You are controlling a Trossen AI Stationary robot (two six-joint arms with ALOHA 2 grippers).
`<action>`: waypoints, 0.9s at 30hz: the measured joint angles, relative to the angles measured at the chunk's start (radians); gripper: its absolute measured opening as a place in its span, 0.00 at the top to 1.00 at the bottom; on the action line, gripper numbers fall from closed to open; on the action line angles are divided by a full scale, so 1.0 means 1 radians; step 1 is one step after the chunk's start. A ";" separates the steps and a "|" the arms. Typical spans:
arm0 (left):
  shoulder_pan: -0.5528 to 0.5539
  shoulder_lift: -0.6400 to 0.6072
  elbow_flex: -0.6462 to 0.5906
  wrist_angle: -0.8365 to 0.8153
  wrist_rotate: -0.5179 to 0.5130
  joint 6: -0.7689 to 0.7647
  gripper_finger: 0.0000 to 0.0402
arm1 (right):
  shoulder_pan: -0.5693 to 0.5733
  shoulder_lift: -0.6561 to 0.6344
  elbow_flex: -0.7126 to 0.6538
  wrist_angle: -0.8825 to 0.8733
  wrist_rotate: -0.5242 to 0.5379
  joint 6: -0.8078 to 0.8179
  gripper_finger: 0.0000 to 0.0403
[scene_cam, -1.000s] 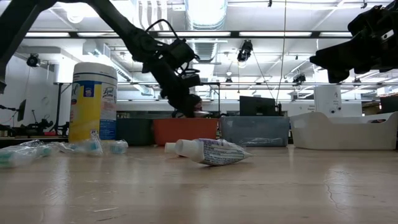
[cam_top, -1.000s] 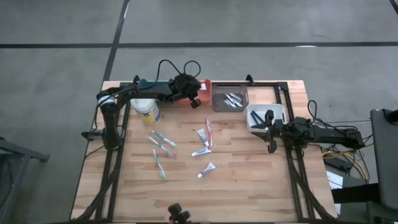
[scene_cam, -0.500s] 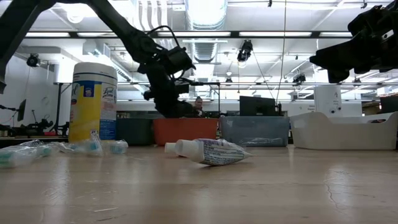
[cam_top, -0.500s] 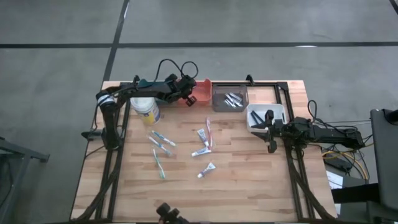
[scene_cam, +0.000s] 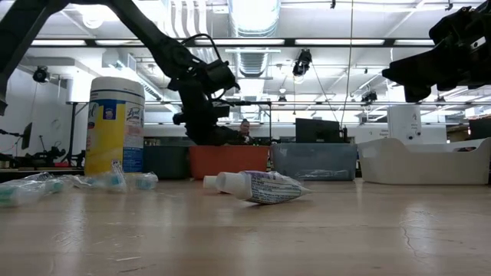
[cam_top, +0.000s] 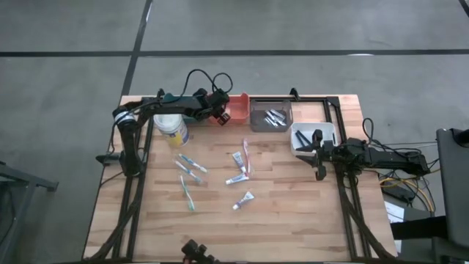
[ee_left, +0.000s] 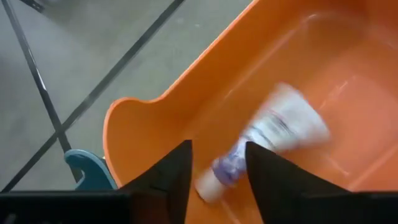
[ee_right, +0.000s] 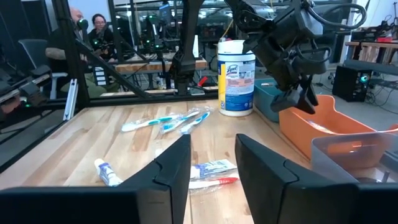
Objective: Pick & Place Travel size toiletries
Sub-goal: Put the middle toothpaste into the orange bin
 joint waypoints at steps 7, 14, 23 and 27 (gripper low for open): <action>-0.008 -0.026 0.012 0.003 0.001 0.040 0.50 | 0.000 0.000 0.000 0.000 0.000 0.000 0.68; -0.059 -0.072 0.071 0.009 0.065 0.113 0.49 | 0.000 0.000 0.000 0.000 0.000 0.001 0.69; -0.193 -0.114 0.079 0.017 0.230 0.246 0.49 | 0.000 -0.001 0.000 0.000 0.000 0.001 0.71; -0.258 -0.114 0.077 0.016 0.249 0.284 0.49 | 0.000 0.000 0.000 0.000 0.000 0.000 0.70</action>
